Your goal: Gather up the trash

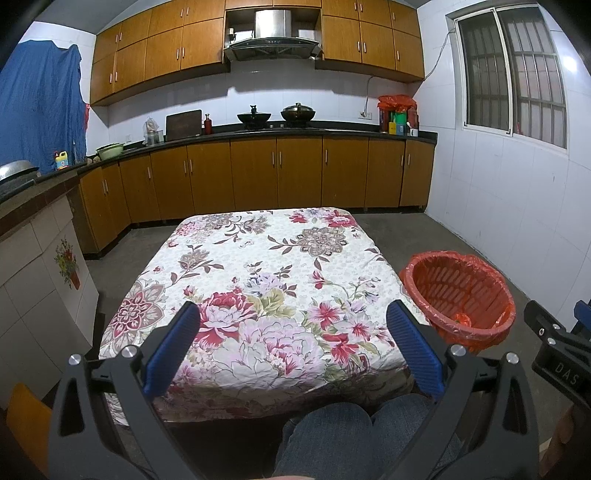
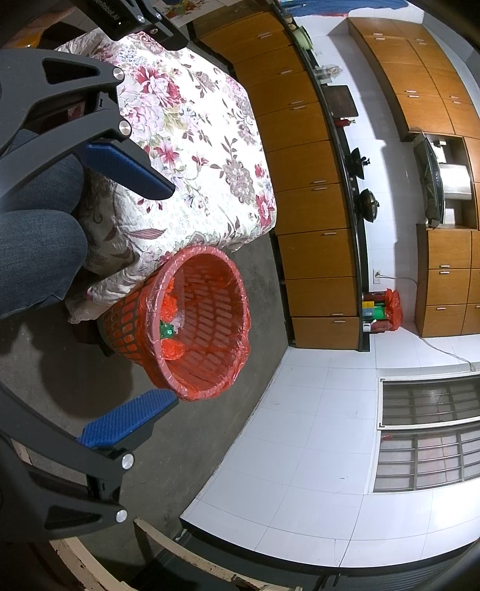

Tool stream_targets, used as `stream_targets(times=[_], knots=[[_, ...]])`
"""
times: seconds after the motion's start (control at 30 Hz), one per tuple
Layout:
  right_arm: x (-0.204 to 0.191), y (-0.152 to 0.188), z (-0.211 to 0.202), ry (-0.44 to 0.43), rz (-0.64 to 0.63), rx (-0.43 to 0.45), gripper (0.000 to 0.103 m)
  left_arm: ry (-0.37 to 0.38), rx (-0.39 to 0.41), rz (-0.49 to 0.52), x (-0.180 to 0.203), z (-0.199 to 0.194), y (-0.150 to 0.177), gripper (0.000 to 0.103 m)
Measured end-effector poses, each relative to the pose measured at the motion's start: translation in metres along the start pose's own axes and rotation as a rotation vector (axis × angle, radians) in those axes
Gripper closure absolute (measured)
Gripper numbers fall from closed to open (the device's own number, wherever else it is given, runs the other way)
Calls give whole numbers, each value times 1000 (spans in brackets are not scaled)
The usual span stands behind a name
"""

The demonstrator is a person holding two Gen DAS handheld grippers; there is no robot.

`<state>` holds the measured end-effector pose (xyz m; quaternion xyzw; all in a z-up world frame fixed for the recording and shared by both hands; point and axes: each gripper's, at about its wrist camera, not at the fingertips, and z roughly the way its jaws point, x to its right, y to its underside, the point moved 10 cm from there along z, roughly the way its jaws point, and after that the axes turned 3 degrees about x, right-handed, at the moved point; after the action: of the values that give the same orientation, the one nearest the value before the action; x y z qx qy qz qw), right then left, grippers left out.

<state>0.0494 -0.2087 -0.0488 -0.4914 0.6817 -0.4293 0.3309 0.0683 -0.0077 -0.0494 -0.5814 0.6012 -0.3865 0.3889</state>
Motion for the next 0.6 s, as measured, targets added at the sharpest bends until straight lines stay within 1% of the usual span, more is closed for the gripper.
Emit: stream_targets(times=[0.6], knots=[[1, -1, 0, -1, 1, -3, 2, 3, -6, -2, 0, 0, 3, 4]])
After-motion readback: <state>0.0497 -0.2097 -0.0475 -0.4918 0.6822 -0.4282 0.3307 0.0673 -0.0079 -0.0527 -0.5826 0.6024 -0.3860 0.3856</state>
